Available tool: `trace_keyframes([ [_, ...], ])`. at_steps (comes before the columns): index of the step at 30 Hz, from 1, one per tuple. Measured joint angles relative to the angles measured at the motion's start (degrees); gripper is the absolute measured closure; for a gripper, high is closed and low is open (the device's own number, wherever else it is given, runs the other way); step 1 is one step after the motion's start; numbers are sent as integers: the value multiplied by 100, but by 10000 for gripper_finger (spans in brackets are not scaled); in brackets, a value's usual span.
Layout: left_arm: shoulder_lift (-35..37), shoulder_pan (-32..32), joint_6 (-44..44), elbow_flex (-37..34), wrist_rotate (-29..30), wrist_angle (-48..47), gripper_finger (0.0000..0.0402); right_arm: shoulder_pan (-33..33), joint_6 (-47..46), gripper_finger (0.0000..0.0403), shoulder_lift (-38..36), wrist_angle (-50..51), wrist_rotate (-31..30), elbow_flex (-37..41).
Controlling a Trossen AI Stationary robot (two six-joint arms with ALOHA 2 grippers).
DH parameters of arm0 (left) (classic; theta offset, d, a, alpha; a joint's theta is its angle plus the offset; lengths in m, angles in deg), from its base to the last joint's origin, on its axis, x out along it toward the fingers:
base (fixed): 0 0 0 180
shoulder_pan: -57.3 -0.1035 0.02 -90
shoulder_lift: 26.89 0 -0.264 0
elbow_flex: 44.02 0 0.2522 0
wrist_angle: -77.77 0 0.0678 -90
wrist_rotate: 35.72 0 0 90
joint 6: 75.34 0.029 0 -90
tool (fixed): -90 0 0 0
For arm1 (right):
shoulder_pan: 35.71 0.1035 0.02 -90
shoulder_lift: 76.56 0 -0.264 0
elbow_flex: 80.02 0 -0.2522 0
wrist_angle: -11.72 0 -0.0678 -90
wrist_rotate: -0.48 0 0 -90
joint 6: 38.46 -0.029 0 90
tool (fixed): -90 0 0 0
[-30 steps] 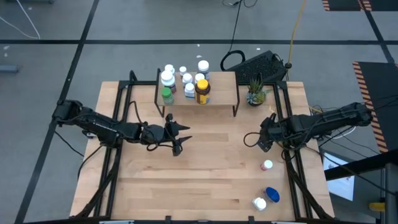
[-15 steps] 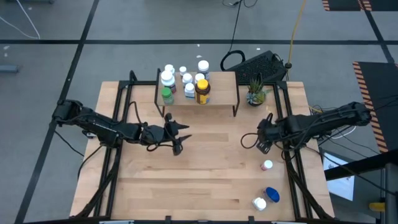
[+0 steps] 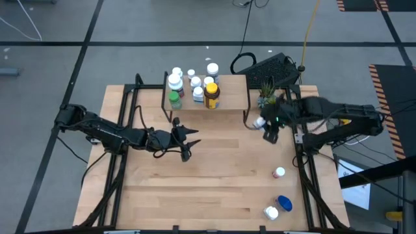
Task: Pick and place medicine bottles onto shelf by color
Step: Put the white pill bottle on the shelf
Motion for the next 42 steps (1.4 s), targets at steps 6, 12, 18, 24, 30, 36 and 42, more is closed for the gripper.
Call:
trace_keyframes([
  [6, 0, 0, -2, 0, -4, -4, 210, -809, 1480, 227, 901, 108, 33, -1676],
  [12, 0, 0, -2, 0, -9, -22, 211, -1476, 3344, 227, 1859, 205, 48, -2873],
  [18, 0, 0, -6, 0, -13, -71, 210, -2101, 4836, 227, 2622, -67, 35, -3403],
  [24, 0, 0, -45, -1, -33, -175, 210, -2727, 5748, 227, 3077, -606, 405, -3501],
  [30, 0, 0, -137, 0, -32, -199, 210, -3252, 6252, 226, 3530, -541, 1244, -3499],
  [36, 0, 0, -192, 0, -31, -241, 210, -3492, 6289, 226, 3687, -547, 1258, -3499],
  [42, 0, 0, -184, -1, -28, -328, 211, -3552, 6312, 226, 3674, -540, 1259, -3499],
])
